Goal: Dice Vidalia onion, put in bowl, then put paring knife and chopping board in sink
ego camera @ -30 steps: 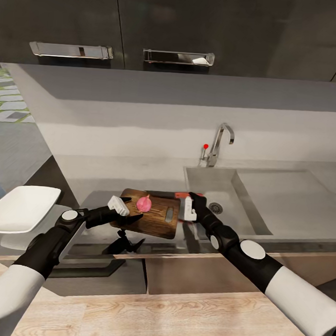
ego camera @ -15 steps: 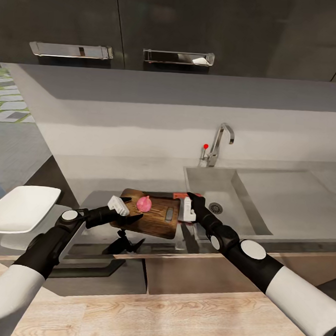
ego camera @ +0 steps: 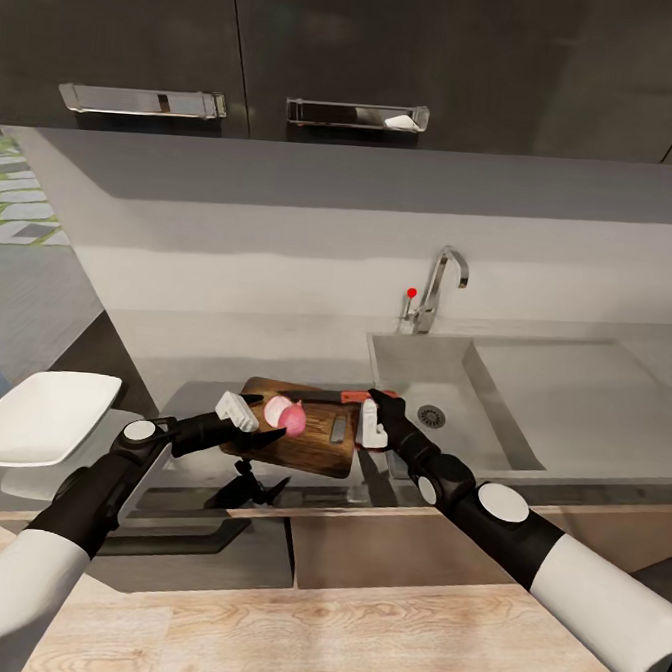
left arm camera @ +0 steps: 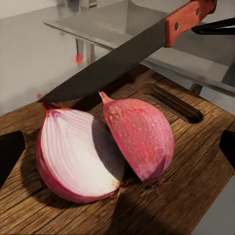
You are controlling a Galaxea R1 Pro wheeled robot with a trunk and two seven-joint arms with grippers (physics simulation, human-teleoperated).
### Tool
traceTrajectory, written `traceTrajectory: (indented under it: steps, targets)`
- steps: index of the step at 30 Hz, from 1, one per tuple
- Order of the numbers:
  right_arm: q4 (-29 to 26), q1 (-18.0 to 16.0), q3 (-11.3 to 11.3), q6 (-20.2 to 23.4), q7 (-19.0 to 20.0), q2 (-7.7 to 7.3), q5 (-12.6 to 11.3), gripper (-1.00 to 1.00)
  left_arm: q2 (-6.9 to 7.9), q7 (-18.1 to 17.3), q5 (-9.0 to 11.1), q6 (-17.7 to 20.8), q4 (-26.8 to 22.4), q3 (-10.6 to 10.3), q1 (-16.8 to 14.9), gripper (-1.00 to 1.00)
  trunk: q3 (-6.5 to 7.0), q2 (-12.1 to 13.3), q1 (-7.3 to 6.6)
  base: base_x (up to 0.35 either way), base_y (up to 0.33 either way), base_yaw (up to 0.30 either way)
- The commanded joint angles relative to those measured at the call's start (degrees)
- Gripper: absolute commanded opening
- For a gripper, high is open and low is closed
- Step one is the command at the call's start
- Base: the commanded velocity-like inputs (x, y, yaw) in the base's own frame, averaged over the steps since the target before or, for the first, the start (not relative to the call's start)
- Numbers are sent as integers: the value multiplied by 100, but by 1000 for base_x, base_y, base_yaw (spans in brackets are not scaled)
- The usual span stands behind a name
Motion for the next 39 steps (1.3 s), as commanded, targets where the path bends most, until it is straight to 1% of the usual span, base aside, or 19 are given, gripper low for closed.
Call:
traceTrajectory:
  steps: [1, 15, 18, 19, 20, 22, 29, 39]
  targets:
    - [-14, -9, 22, 51, 15, -6, 55, -100, 5, -8, 50, 59, -4, -11, -5, 100, -11, -12, 3, 0, 0, 0]
    - [-206, -9, -17, 48, 15, -12, 43, -100, -1, -8, 50, 59, -4, -11, -6, 100, -11, -12, 3, 0, 0, 0]
    - [-285, -9, -64, 48, 15, -22, 42, -100, -1, -8, 50, 59, -4, -11, -6, 100, -11, -12, 3, 0, 0, 0]
    - [-329, -9, -119, 48, 15, -34, 42, -100, -1, -8, 50, 59, -4, -11, -6, 100, -11, -12, 3, 0, 0, 0]
    - [-401, -9, -280, 48, 68, -82, 42, -100, -1, -8, 50, 59, -4, -11, -6, 100, -11, -12, 3, 0, 0, 0]
    - [-419, -9, -325, 48, 172, -151, 42, -100, -1, -8, 50, 59, -4, -11, -4, 100, -11, -12, 3, 0, 0, 0]
    - [-435, -9, -346, 48, 240, -263, 42, -100, 7, -8, 50, 52, -4, -11, -6, 100, -11, -12, 3, -10, 0, 0]
    - [-434, -9, -347, 57, 243, -269, 34, -100, 8, -8, 50, 50, -4, -11, -6, 100, -11, -12, 3, -30, 0, 0]
